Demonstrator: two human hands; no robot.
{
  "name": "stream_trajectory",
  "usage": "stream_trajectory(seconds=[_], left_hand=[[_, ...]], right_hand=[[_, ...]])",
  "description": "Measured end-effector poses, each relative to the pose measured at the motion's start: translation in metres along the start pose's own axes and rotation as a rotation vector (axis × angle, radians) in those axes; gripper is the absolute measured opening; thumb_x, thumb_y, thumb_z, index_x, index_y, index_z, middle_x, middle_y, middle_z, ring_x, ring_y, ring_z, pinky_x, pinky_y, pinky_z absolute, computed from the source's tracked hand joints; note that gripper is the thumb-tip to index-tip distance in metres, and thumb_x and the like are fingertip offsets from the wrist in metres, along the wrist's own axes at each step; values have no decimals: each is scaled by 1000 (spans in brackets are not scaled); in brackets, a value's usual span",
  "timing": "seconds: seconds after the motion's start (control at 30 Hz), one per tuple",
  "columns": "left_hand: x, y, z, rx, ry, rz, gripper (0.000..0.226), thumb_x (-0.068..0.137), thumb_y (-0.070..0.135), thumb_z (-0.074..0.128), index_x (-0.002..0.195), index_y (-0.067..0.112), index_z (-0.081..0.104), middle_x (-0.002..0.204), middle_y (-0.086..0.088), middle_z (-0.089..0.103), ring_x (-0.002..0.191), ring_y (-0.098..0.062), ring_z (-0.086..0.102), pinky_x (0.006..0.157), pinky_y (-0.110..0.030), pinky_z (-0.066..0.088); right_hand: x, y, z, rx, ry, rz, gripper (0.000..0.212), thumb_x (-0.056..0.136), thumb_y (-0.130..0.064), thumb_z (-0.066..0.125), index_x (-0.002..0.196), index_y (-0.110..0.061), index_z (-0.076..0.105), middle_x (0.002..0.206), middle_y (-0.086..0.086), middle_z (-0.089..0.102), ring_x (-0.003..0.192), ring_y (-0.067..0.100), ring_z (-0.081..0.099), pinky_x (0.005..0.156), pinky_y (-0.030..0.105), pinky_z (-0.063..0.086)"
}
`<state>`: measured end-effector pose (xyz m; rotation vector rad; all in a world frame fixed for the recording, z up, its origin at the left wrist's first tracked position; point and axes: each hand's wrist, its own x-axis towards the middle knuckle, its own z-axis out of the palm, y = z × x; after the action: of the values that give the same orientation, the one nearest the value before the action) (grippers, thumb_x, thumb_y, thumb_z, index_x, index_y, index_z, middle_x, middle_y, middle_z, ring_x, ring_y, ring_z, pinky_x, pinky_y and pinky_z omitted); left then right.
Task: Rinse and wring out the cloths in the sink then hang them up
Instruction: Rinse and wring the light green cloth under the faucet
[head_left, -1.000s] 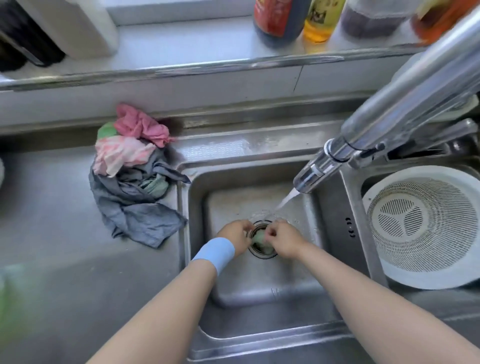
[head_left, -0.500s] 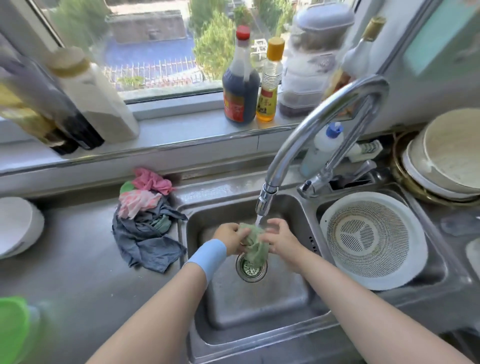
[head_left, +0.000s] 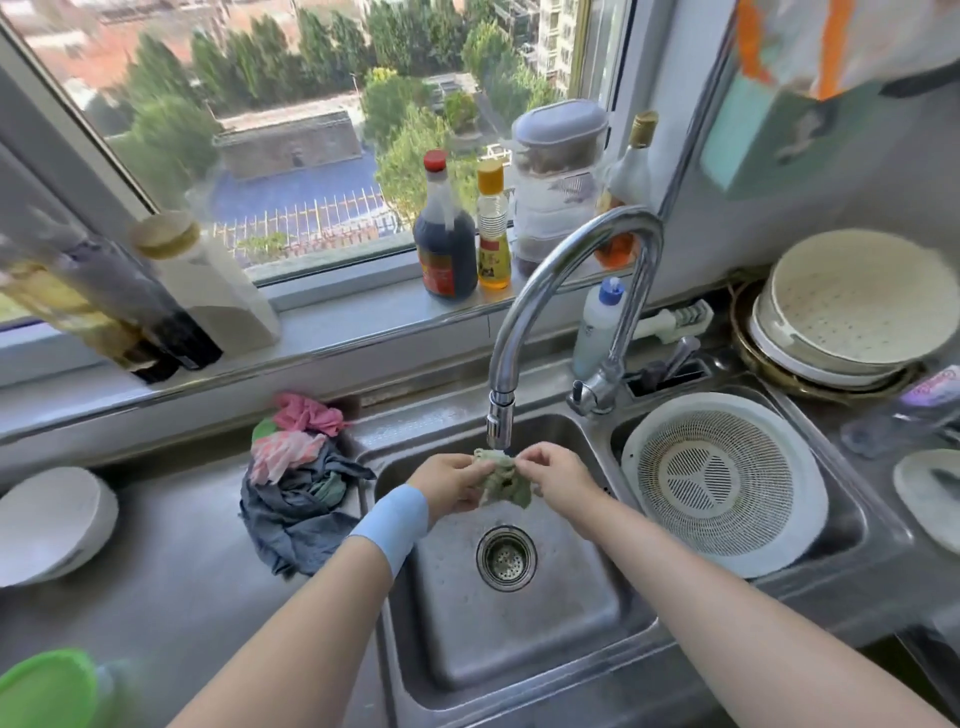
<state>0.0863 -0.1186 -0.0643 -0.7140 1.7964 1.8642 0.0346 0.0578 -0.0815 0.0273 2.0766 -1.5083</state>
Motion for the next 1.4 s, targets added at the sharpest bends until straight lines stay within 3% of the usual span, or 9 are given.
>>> stream_trajectory(seconds=[0.2,0.43,0.57,0.73,0.83,0.97,1.1,1.23,1.4], left_hand=[[1,2,9,62,20,84,22,93,35,63,87,15,71,86,-13,71,80,-24,65,83,-40,53],[-1,6,-11,213,160,19,30,79,37,61,93,12,69,103,-16,72,101,-36,68,94,-52,53],[-3,-4,-11,613,263,23,18,88,26,61,105,21,63,105,-3,69,91,-21,66,88,-39,56],[-2,-14,3,455,98,182,70,85,9,65,147,29,39,132,6,57,119,-11,58,101,-31,49],[4,-11,5,410,132,239,45,87,22,69,130,32,59,98,8,71,87,-7,66,85,-28,56],[11,-2,-4,576,234,131,30,82,49,69,83,19,71,66,5,61,60,-15,52,60,-28,46],[9,1,-14,762,321,130,33,86,50,64,67,23,58,62,8,57,58,-12,49,55,-25,39],[8,-13,-13,724,337,142,44,86,48,65,62,21,42,59,4,45,58,-15,40,58,-29,38],[3,-21,-16,459,308,171,15,82,19,69,81,25,55,87,-12,70,73,-25,64,68,-44,58]], right_hand=[[-4,-15,4,240,-319,16,14,94,-5,61,100,-11,72,89,8,74,81,18,69,73,27,56],[10,-12,-5,147,-147,120,16,98,-9,60,103,0,72,82,11,67,66,15,60,62,21,50],[9,-11,5,220,-223,191,23,104,-15,44,100,-7,65,86,13,62,69,20,59,67,30,52],[9,-14,13,371,-353,260,30,102,-23,48,116,-3,66,93,19,69,69,30,65,56,31,52],[10,-18,12,465,-448,230,21,97,-11,58,114,0,63,88,18,69,61,28,65,46,29,51],[17,-15,0,271,-397,191,18,98,1,52,104,-6,67,88,11,71,73,20,67,60,28,53],[24,-7,-17,-100,-189,171,11,91,-17,72,98,-10,75,80,3,71,65,11,63,61,25,52],[25,-8,-10,-114,-197,198,18,87,-35,75,91,-16,75,79,-3,73,63,8,63,59,27,53],[27,-19,13,87,-191,191,27,86,-31,78,74,-10,64,70,8,70,56,19,66,59,34,58]])
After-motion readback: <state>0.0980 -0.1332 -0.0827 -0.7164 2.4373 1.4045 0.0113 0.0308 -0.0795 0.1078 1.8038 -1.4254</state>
